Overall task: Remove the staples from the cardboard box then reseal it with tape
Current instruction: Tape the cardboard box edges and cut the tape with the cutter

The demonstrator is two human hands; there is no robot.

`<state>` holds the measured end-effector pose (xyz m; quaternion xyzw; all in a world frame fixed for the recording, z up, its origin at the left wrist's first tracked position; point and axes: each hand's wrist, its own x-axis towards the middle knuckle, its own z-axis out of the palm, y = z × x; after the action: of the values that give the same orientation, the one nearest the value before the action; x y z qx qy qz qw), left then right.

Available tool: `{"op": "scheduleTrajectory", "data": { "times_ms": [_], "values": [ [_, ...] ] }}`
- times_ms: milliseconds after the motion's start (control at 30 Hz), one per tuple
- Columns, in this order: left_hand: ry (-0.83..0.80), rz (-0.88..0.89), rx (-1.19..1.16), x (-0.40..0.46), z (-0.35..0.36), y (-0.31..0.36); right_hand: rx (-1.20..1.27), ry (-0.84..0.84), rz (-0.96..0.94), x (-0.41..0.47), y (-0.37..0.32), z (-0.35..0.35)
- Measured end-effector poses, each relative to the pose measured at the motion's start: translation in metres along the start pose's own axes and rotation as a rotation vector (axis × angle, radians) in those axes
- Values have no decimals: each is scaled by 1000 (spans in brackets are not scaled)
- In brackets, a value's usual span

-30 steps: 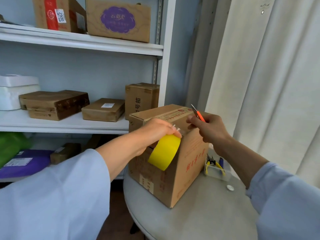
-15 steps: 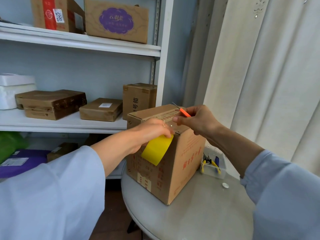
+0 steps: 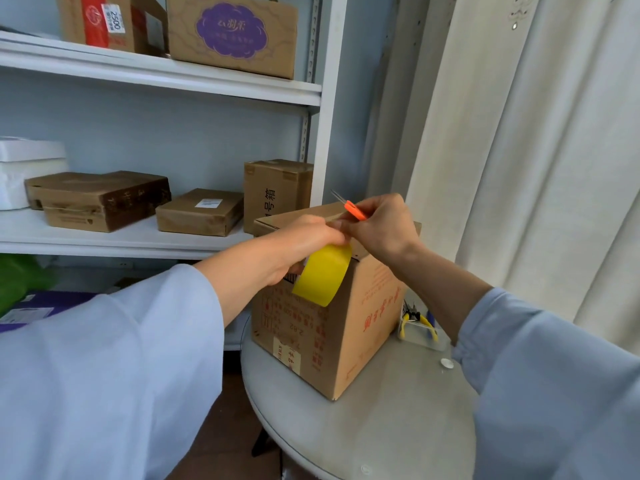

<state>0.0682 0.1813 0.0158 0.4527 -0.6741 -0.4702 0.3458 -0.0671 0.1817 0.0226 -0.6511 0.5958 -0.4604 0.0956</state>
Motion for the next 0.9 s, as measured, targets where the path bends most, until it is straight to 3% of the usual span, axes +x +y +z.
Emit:
{"op": "scheduleTrajectory", "data": {
  "times_ms": [400, 900],
  "values": [
    [23, -34, -80, -3, -4, -18, -188, 64, -171, -23, 0, 8],
    [-12, -124, 43, 2, 6, -9, -241, 103, -136, -30, 6, 5]
  ]
}}
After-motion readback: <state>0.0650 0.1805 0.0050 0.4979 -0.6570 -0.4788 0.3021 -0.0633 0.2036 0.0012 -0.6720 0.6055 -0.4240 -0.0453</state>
